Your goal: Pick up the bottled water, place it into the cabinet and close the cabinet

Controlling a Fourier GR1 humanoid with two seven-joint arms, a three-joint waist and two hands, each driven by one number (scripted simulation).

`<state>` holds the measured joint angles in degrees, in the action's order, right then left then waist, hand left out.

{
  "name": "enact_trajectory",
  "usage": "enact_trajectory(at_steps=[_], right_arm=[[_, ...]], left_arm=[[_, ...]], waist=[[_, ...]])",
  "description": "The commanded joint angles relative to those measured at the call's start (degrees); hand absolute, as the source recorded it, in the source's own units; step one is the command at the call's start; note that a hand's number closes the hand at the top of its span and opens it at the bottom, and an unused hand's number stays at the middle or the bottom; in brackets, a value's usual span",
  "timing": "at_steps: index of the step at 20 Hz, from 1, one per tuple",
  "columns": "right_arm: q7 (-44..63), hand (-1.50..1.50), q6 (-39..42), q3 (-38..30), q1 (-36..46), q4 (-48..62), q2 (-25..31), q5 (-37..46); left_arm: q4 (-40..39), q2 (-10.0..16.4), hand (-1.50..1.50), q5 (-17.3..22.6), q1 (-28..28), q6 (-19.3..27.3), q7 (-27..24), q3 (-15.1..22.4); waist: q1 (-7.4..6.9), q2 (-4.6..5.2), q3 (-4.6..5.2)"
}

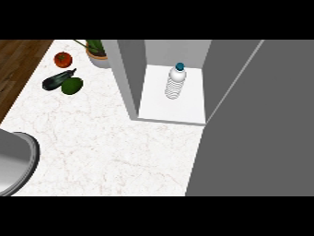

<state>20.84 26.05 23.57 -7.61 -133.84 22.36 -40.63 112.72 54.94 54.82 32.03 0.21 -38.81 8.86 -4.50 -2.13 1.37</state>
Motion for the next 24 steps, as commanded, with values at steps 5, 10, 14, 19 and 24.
enact_trajectory(at_steps=[5, 10, 14, 19, 24], right_arm=[[7.7, 1.50, -13.6, 5.9, 15.0, -1.5, -7.6, 8.8], [11.7, 1.50, -22.9, 10.3, 25.4, 4.6, -16.4, 13.2], [19.1, 1.50, -27.6, 15.7, 35.6, 12.8, -22.0, 11.6], [18.2, 1.50, -28.1, 13.9, 51.8, 21.9, -22.3, 0.3], [18.4, 1.50, -26.5, 7.8, 64.8, 34.3, -22.3, -7.6]], left_arm=[[-1.3, 2.0, -1.50, 2.0, 1.9, -4.4, -1.2, -4.2], [-2.1, 2.4, -1.50, 2.4, 4.4, -7.5, -2.0, -5.2], [-3.1, 3.8, -1.50, 3.5, 5.6, -11.2, -2.7, -8.1], [-6.2, 4.9, -1.50, 5.2, 7.0, -16.3, -3.6, -11.7], [-5.1, 2.8, -1.50, 5.4, 13.6, -19.1, -6.0, -15.1]], waist=[[-1.42, 0.46, -0.07], [-2.48, 0.88, -0.26], [-3.30, 1.42, -0.59], [-3.16, 2.45, -1.03], [-1.66, 2.15, -1.27]])
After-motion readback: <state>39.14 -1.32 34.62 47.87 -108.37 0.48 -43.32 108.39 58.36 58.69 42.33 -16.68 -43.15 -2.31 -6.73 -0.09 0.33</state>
